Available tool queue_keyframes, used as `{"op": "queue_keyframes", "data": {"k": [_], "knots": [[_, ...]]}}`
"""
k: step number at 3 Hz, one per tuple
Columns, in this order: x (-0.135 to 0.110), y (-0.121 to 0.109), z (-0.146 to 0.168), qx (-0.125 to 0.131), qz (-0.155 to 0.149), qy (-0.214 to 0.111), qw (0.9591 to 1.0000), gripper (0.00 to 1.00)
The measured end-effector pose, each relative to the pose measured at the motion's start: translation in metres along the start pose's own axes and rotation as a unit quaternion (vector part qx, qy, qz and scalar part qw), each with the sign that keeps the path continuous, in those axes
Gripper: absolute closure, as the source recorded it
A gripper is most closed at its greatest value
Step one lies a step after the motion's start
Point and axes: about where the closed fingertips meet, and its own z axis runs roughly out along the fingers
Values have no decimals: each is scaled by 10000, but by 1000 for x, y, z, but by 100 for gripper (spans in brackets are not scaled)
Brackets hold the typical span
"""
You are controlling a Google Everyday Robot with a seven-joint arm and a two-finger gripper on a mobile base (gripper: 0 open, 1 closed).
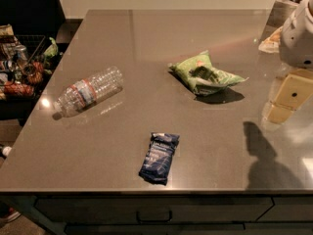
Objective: Move green jalapeno chip bag near water bottle
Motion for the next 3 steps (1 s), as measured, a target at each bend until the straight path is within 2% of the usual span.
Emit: {"op": "queue_keyframes", "data": {"k": [1,2,3], "knots": [[0,0,0,0,0,0,10000,0],[-12,-11,11,-36,10,-214,9998,0],[-26,-32,29,-59,107,-359,9993,0]]}}
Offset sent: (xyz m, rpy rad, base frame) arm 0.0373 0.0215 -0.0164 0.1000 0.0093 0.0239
